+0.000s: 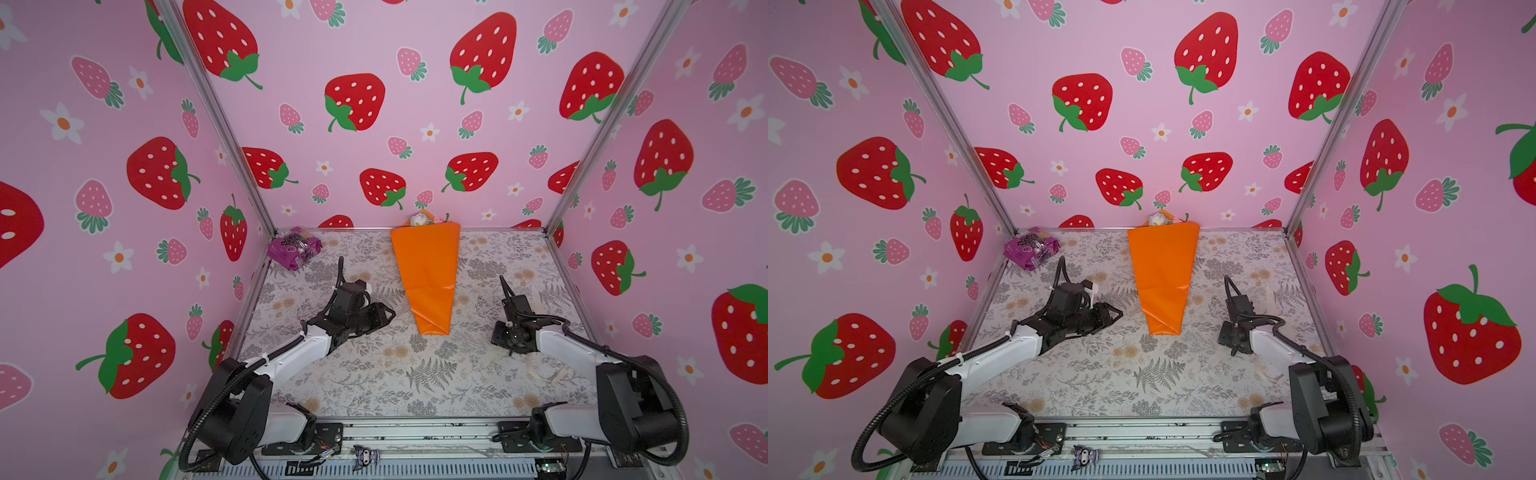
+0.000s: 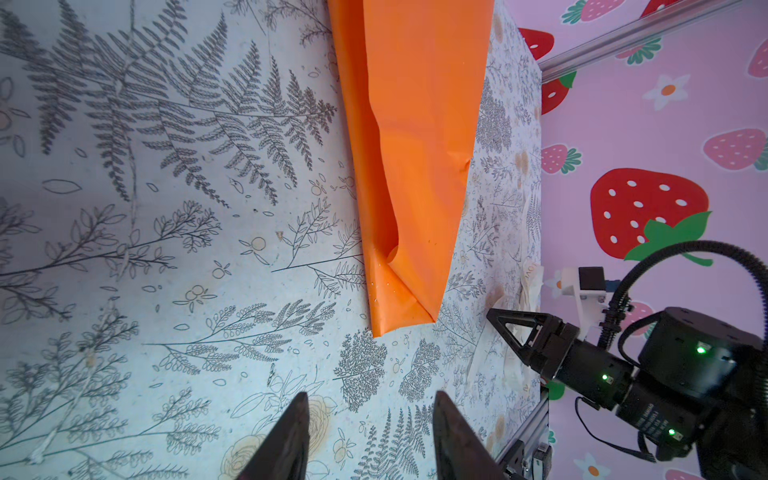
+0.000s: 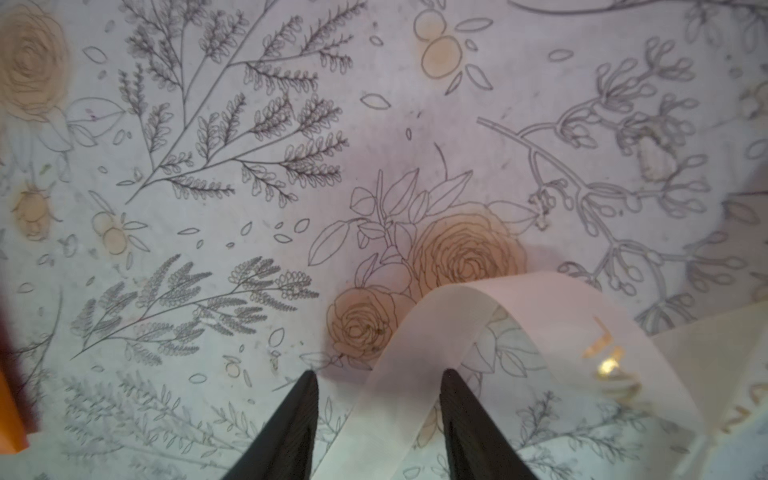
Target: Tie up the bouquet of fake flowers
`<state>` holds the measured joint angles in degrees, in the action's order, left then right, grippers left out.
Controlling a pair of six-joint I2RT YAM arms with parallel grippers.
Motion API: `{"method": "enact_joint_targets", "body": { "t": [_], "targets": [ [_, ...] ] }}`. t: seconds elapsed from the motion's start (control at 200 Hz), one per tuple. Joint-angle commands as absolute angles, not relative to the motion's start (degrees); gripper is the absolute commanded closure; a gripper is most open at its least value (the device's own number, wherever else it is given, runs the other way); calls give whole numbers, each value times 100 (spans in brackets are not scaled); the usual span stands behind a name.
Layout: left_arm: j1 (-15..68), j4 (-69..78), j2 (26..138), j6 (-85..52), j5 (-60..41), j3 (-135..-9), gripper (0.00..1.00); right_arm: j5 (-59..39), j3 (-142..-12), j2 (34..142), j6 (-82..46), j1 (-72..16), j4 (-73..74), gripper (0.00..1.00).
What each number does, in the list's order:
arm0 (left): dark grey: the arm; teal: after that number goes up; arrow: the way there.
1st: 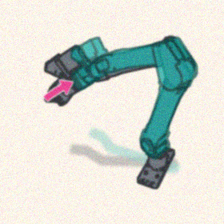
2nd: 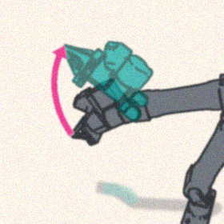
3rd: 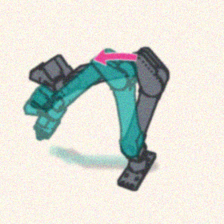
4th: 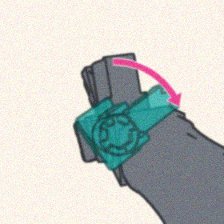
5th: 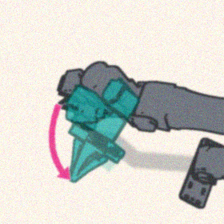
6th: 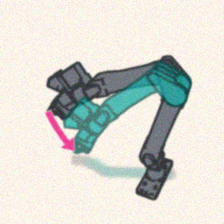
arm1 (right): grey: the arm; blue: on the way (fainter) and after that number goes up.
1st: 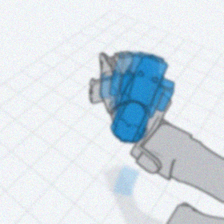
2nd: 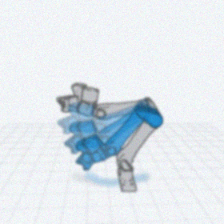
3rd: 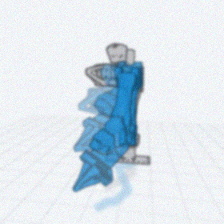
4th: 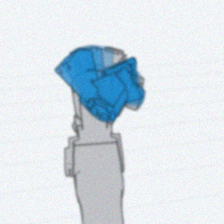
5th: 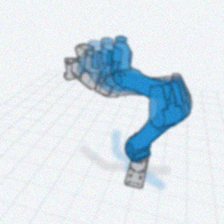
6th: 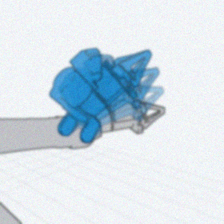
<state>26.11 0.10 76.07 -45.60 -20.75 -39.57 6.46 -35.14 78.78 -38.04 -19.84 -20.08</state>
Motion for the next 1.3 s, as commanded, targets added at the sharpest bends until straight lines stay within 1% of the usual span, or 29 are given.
{"method": "enact_joint_targets", "body": {
  "t": [0.0, 0.045, 0.105, 0.18, 0.225, 0.275, 0.415, 0.53, 0.595, 0.65, 0.73, 0.79, 0.856, 0.911, 1.031, 1.171, 1.296],
  "targets": [
    [2616, -264, 7401, -4398, -1859, -3937, 51, 1088, -3379, 8384, -4079, -2205, -2691, 54],
    [2619, -314, 7354, -4373, -1818, -3946, 51, 1111, -3375, 8516, -4091, -2300, -2649, 60],
    [2609, -400, 7301, -4327, -1762, -3959, 51, 1160, -3379, 8633, -4129, -2437, -2596, 76],
    [2600, -521, 7248, -4266, -1727, -3990, 51, 1060, -3443, 8668, -4113, -2534, -2586, 86],
    [2602, -574, 7211, -4230, -1730, -3999, 51, 1089, -3505, 8561, -4134, -2640, -2627, 95],
    [2601, -621, 7163, -4206, -1748, -4008, 51, 1002, -3585, 8328, -4160, -2751, -2644, 100],
    [2602, -602, 7076, -4123, -2043, -4003, 49, 310, -3883, 7509, -4242, -3217, -2484, 100],
    [2635, -311, 7003, -4148, -2601, -3932, 47, -879, -4067, 6988, -4203, -3714, -1652, 100],
    [2654, -132, 6899, -4175, -2919, -3877, 43, -1261, -4140, 6861, -4397, -4019, -1146, 100],
    [2663, 10, 6827, -4192, -3287, -3846, 39, -1409, -4206, 6836, -4595, -4228, -802, 100],
    [2679, 123, 6684, -4243, -3702, -3803, 38, -1553, -4286, 6904, -4826, -4467, -364, 100],
    [2768, 199, 6476, -4217, -3836, -3707, 36, -1642, -4324, 6991, -4927, -4610, -6, 100],
    [2850, 265, 6284, -4163, -3953, -3595, 31, -1667, -4381, 7085, -5053, -4705, 282, 100],
    [2910, 345, 6225, -4129, -4113, -3527, 28, -1793, -4366, 7145, -5171, -4724, 606, 100],
    [3159, 395, 6367, -4033, -4299, -3587, 27, -2004, -4400, 7255, -5288, -4729, 911, 100],
    [3650, 360, 6804, -3822, -4154, -3879, 27, -2167, -4436, 7302, -5353, -4729, 1089, 100],
    [3925, 233, 7129, -3655, -3902, -4069, 28, -2180, -4424, 7263, -5381, -4729, 1123, 100]
  ]
}}
